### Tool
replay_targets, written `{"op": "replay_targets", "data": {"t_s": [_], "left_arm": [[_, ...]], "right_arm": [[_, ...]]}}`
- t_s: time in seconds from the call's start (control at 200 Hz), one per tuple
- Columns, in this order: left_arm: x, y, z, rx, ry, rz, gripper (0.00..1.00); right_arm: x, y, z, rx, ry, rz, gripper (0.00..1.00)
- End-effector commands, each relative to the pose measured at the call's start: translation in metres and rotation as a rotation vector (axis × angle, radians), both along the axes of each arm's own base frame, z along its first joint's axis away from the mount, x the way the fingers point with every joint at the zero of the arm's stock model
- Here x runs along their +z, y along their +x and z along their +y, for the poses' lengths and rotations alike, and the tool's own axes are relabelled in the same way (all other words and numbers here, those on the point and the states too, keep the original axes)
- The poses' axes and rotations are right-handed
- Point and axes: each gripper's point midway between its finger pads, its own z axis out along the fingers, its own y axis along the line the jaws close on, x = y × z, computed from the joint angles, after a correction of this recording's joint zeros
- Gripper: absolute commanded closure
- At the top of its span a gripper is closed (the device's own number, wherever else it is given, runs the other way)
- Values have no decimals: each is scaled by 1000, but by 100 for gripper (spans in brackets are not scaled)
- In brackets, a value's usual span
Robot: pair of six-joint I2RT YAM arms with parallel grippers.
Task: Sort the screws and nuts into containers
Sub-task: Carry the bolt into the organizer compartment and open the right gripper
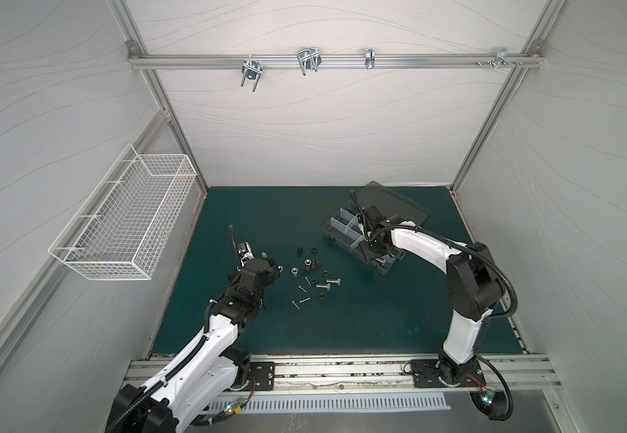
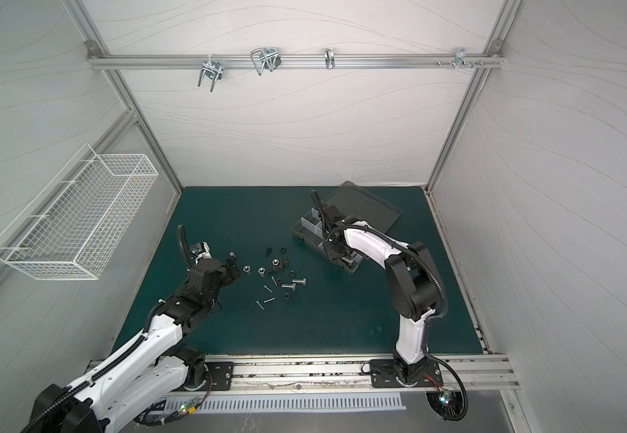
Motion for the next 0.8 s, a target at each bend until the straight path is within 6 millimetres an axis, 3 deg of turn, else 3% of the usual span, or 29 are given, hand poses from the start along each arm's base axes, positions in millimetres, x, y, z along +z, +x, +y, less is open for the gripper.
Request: {"op": "replay_targets", "data": {"t_s": [0.0,0.2,0.455,0.63,0.795], "left_arm": [[23,8,-2,11,-29,-59,0],[22,8,-2,10,-28,-58,0],[23,8,-2,10,-28,-60,0],[23,8,-2,12,-29,-60,0],[23,9,-2,12,-31,-59,0]], "right_arm": [[-1,5,2,10,6,-5,69],[4,4,1,8,12,-11,53],[31,0,6,21,59,-63,52],[50,-18,28,96,122,-102,52],[42,-48,58,222,122,-70,52]]}}
